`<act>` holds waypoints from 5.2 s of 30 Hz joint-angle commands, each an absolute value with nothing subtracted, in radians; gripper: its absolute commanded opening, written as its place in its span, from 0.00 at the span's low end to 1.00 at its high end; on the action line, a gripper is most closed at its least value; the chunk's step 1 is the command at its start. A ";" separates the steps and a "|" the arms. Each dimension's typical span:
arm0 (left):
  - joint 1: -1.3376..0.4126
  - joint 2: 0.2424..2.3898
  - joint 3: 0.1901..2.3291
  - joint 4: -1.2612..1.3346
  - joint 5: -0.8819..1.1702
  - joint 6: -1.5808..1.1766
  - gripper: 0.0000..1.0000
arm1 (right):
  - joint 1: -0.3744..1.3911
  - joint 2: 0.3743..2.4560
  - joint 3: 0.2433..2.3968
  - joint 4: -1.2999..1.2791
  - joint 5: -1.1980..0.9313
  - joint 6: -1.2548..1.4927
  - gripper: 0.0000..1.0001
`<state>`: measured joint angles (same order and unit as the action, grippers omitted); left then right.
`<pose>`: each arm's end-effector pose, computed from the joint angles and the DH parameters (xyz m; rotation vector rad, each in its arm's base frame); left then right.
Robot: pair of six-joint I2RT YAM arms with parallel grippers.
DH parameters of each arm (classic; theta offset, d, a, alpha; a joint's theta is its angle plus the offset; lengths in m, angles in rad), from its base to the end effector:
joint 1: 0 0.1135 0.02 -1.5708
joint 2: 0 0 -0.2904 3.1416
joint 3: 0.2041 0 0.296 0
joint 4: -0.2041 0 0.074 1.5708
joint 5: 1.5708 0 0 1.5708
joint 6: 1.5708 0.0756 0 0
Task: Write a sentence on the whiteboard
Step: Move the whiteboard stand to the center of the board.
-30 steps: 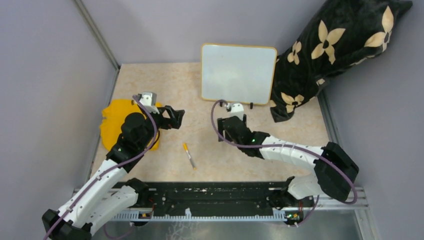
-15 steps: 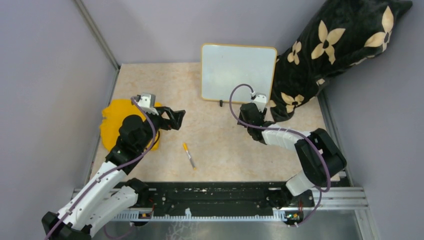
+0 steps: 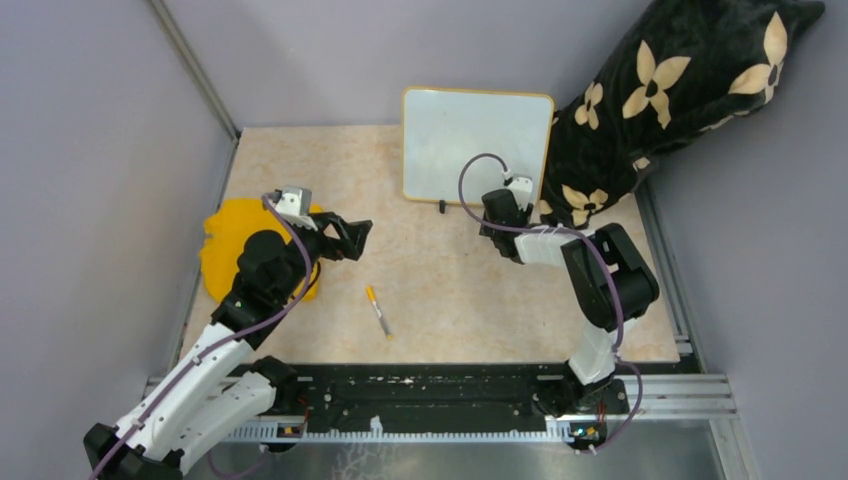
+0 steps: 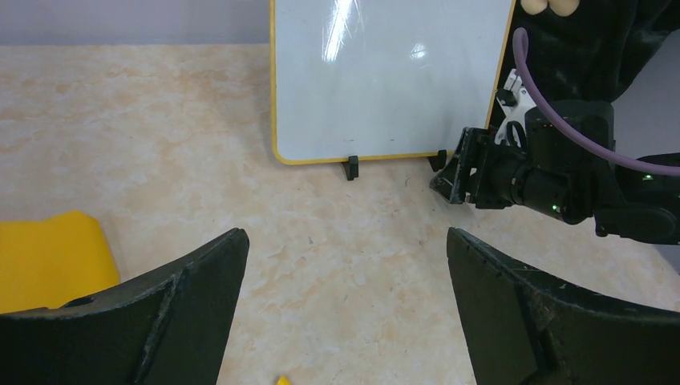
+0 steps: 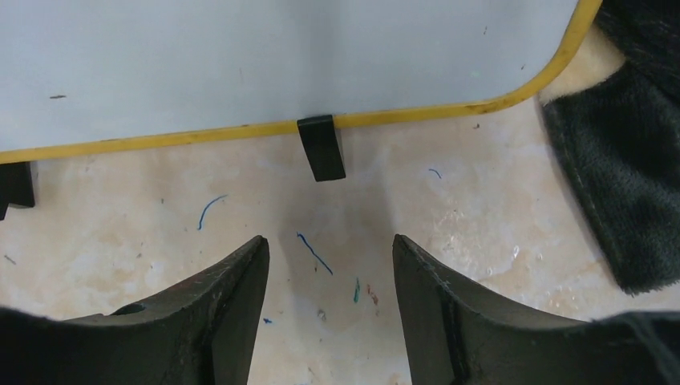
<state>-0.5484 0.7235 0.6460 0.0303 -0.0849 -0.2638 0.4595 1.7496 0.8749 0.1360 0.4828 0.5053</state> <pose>0.2125 -0.1223 0.3361 0.1674 1.6381 -0.5557 0.3810 0.1494 0.1204 0.2892 2.1909 -0.0289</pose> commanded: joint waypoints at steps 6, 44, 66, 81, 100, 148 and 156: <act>-0.552 0.728 0.636 0.070 -0.070 -0.250 0.99 | 0.413 1.832 0.968 0.181 0.451 0.466 0.54; -0.552 0.747 0.638 0.067 -0.073 -0.252 0.99 | 0.386 1.932 1.053 0.178 0.439 0.385 0.19; -0.552 0.724 0.639 0.066 -0.054 -0.258 0.99 | 0.544 1.797 0.879 0.196 0.540 0.326 0.00; -0.552 0.716 0.638 0.068 -0.040 -0.264 0.99 | 0.769 1.621 0.711 0.156 0.645 0.354 0.00; -0.552 0.725 0.635 0.072 -0.043 -0.261 0.99 | 0.872 1.526 0.586 0.126 0.690 0.446 0.00; -0.552 0.734 0.634 0.070 -0.046 -0.255 0.99 | 0.873 1.422 0.474 0.142 0.614 0.499 0.62; -0.552 0.732 0.636 0.069 -0.047 -0.253 0.99 | 0.874 1.309 0.421 0.129 0.528 0.491 0.71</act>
<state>-0.5484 0.7353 0.6415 0.0414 -0.0517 -0.2638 0.8623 1.3800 0.4431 0.1463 0.5941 0.4942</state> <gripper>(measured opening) 0.989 0.699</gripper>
